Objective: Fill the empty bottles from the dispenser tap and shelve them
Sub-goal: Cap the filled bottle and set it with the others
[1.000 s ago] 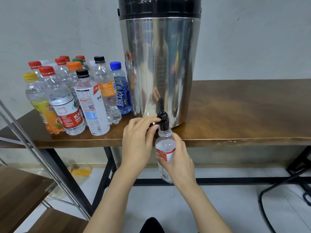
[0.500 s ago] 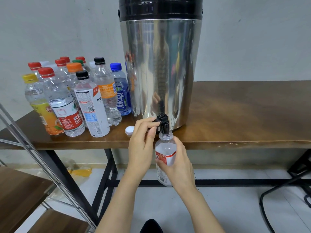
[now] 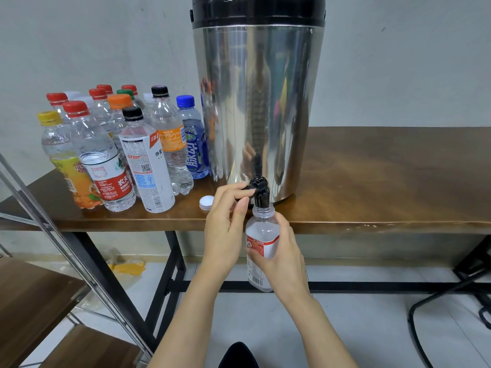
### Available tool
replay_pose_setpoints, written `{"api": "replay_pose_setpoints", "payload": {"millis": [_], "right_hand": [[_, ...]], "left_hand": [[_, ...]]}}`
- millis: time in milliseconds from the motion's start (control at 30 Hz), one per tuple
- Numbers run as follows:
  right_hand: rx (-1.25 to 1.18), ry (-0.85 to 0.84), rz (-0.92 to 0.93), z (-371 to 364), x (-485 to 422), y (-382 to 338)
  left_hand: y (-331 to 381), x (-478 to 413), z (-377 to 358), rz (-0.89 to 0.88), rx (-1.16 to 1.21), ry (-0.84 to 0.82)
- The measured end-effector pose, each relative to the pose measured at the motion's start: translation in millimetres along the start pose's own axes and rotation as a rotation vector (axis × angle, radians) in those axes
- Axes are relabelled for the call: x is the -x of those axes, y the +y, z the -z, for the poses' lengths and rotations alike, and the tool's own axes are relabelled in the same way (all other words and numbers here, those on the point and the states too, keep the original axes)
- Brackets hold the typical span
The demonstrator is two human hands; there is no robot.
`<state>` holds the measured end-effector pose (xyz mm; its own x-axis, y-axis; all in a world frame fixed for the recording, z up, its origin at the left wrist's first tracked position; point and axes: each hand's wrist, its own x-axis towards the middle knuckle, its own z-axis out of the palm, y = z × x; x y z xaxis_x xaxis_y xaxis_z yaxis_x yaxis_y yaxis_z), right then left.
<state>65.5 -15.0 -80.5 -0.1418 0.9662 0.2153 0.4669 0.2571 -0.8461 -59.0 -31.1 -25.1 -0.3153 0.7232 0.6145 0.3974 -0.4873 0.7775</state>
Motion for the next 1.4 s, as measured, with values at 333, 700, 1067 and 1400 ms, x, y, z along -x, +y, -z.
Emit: {"api": "replay_pose_setpoints", "payload": {"millis": [333,700,1067,1400], "right_hand": [[0.006,-0.006,0.007,2.1,1.1,-1.5],[-0.005,-0.019,-0.007,1.3,0.8,-0.7],[-0.035,-0.011,-0.007,-0.5,1.0,3.0],[-0.058,0.0,-0.009,-1.8,2.5,5.5]], "left_hand": [[-3.8,-0.4,-0.6,0.002,0.011,0.012],[-4.1,-0.7,-0.6,0.001,0.019,0.014],[-3.3,-0.4,-0.8,0.018,0.013,0.013],[-4.8,0.2,-0.7,0.021,0.018,0.014]]}}
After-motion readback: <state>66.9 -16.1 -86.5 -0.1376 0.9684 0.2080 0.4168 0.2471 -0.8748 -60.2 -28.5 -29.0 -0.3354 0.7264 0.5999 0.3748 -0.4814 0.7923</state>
